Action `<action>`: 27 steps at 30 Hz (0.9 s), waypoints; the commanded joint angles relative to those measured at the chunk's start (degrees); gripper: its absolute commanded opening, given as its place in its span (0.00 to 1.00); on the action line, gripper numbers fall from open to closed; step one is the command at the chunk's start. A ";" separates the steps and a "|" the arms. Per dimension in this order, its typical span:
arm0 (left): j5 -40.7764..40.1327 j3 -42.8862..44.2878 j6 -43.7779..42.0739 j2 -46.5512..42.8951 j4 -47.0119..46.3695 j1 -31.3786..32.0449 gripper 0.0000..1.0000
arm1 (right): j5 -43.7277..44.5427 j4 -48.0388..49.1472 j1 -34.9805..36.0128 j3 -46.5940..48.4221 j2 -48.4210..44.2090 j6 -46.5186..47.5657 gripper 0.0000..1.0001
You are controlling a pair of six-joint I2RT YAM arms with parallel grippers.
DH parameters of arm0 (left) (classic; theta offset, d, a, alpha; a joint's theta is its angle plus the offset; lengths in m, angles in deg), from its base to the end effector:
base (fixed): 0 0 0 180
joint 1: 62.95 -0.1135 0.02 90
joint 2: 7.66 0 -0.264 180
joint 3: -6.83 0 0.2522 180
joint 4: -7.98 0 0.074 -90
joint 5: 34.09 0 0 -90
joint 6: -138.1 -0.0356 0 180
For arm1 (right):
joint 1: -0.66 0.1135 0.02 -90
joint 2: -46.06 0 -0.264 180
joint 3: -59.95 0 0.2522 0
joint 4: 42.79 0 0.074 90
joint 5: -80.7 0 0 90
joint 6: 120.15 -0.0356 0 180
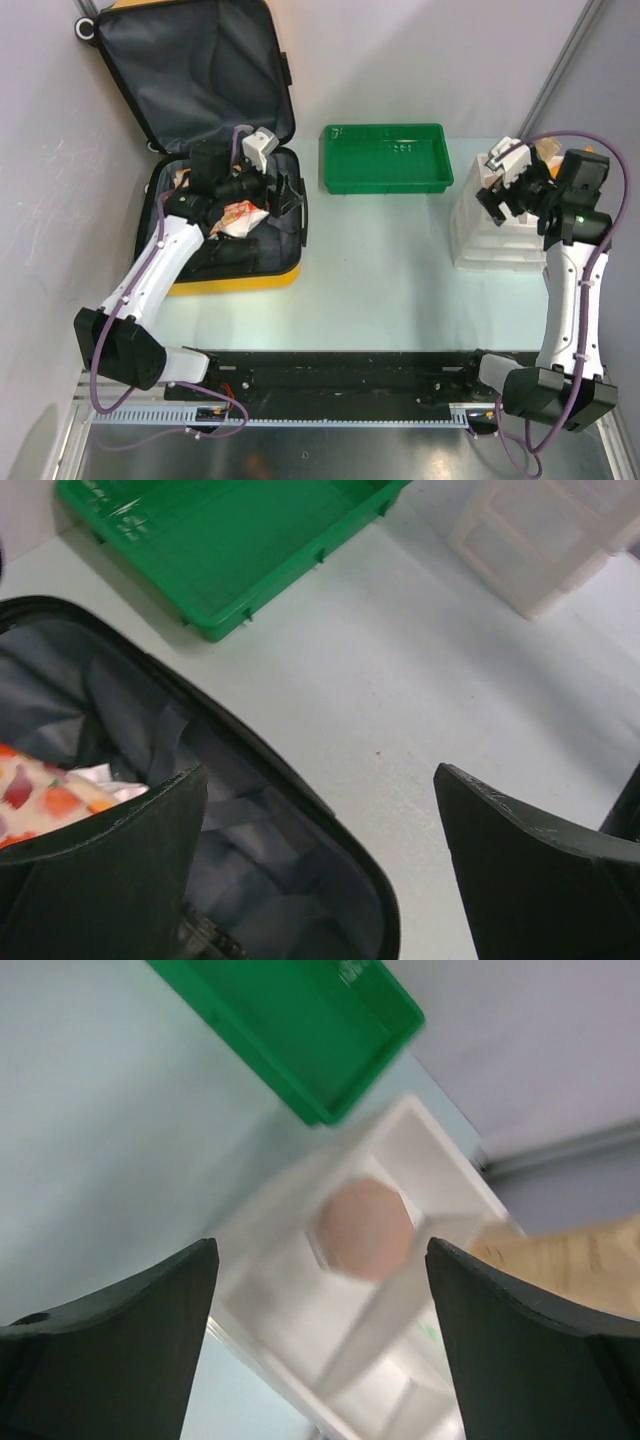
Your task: Open, take out, and arrange the luggage
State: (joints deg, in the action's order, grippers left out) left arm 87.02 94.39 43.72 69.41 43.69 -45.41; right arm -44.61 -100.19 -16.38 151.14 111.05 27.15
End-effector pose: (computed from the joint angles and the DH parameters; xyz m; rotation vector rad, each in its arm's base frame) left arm 0.2838 -0.1090 0.3722 0.7193 1.8763 -0.6910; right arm 0.2191 -0.0456 0.4107 -1.0147 1.7367 -0.1719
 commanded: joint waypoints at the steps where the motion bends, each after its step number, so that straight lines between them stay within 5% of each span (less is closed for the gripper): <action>1: -1.49 -0.67 3.24 -1.76 -0.51 -5.04 1.00 | -0.03 2.33 7.44 4.74 1.80 -17.11 0.89; 6: -1.76 -3.13 -4.91 -2.63 4.49 -11.90 1.00 | 1.73 3.03 16.86 5.19 4.79 -26.61 0.87; 14: -6.24 -2.96 -27.60 1.05 20.93 -17.19 1.00 | 2.35 -0.39 27.32 5.19 11.37 -27.59 0.87; 27: -2.20 -0.33 -27.61 6.68 23.22 -16.75 0.97 | 10.70 -14.87 25.04 4.40 11.05 -25.64 0.77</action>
State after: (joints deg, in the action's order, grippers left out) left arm 82.04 91.57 17.69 75.62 65.94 -62.35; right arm -35.83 -106.59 10.77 154.44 126.55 2.86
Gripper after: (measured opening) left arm 0.980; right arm 0.788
